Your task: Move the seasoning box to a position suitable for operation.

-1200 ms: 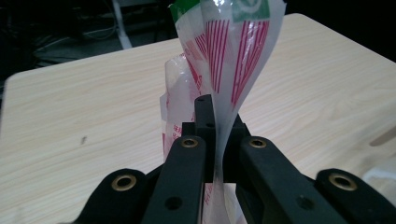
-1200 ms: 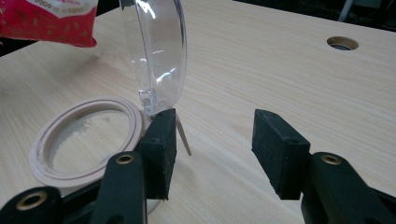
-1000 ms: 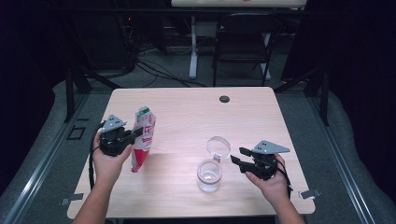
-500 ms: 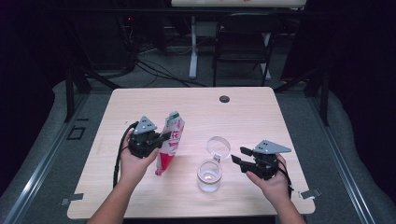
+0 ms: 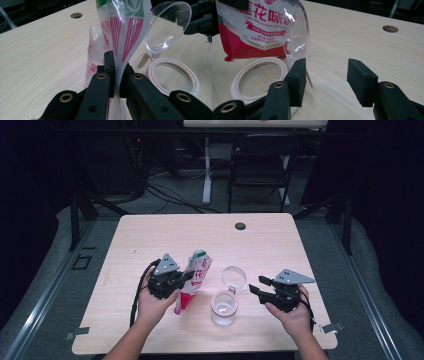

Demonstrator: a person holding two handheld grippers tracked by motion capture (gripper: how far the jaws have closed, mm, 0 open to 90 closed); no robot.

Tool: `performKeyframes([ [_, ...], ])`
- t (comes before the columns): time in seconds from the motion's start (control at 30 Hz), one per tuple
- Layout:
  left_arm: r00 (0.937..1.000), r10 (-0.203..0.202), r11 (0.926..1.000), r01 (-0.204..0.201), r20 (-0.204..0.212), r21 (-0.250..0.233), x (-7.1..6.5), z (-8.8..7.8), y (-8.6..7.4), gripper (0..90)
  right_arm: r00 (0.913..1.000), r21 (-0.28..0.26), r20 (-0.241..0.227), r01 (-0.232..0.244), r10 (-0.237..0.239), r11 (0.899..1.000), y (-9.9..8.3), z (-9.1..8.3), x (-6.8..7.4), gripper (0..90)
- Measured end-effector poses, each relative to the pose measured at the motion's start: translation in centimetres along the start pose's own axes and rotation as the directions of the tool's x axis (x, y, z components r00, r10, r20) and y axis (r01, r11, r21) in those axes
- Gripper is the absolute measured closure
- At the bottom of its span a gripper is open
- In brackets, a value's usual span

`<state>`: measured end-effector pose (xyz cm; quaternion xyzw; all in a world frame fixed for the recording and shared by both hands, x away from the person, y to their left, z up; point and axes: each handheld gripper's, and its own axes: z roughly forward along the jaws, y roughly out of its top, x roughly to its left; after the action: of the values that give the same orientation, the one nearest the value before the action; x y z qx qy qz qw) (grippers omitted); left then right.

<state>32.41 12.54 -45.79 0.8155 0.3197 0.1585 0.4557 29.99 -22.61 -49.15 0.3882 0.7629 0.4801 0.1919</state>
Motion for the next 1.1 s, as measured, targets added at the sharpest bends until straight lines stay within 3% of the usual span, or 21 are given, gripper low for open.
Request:
performKeyframes([
  [0.3,0.9990,-0.034,0.9993,0.034,0.028,-0.017,0.0,-1.1,-2.2,90.0,0.9999,-0.051,-0.006,0.015,-0.016,0.999,1.0,-0.8,0.9,48.8],
  [0.47,0.9975,-0.051,0.9983,0.052,0.049,-0.025,-0.2,-1.6,-3.4,90.0,0.9987,-0.089,0.003,0.051,-0.051,0.995,1.9,-1.5,1.8,49.0],
  [0.57,0.9961,-0.061,0.9979,0.063,0.063,-0.018,-0.4,-1.7,-4.2,89.9,0.9984,-0.113,-0.022,0.049,-0.052,0.992,2.6,-2.0,2.6,48.9],
  [0.67,0.9957,-0.056,0.9983,0.055,0.073,0.018,-0.8,-1.2,-5.2,89.6,0.9958,-0.141,-0.060,0.060,-0.069,0.988,3.2,-2.3,3.5,48.6],
  [0.77,0.9944,-0.056,0.9983,0.054,0.090,0.022,-1.2,-0.8,-5.7,89.1,0.9896,-0.141,-0.101,0.087,-0.102,0.986,3.4,-2.1,4.5,48.8],
  [0.9,0.9936,-0.058,0.9983,0.056,0.097,0.017,-1.6,-0.6,-5.9,88.4,0.9766,-0.100,-0.155,0.135,-0.149,0.986,3.3,-0.8,5.7,50.8],
  [1.1,0.9955,-0.043,0.9991,0.043,0.084,0.003,-1.8,-0.9,-6.2,87.1,0.9627,-0.028,-0.221,0.154,-0.156,0.988,2.8,1.5,6.9,55.3],
])
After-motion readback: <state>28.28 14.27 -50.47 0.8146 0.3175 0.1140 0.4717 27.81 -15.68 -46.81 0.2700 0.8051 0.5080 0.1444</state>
